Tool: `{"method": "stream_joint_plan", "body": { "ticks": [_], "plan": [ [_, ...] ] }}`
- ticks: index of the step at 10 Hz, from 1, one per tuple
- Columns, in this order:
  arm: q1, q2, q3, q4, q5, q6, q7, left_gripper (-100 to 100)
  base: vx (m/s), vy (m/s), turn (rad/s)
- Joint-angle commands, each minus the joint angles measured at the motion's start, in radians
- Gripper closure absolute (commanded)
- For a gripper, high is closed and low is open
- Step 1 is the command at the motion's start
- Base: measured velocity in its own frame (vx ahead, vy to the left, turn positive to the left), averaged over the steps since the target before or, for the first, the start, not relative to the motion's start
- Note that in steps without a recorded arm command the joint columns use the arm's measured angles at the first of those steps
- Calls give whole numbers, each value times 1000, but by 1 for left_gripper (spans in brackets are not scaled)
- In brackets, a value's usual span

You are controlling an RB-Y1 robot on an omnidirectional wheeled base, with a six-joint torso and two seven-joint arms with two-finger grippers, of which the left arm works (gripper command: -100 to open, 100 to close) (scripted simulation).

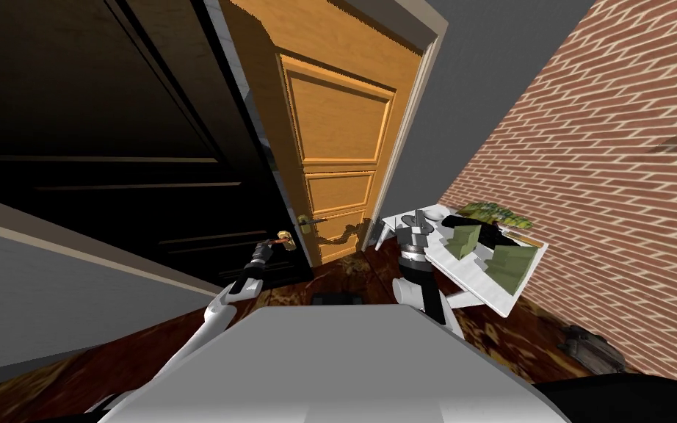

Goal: Pull the door open

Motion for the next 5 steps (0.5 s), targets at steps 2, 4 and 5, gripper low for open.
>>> {"method": "stream_joint_plan", "body": {
  "ticks": [2, 4, 5],
  "plan": [
    [7, 9, -40, -20, -3, -23, 22, 100, -182, 71, -120],
    [24, 22, -40, -18, -1, -33, 28, 100, -91, 39, -58],
    [28, 27, -45, -21, -1, -37, 32, 100, -182, 26, -135]
  ]
}}
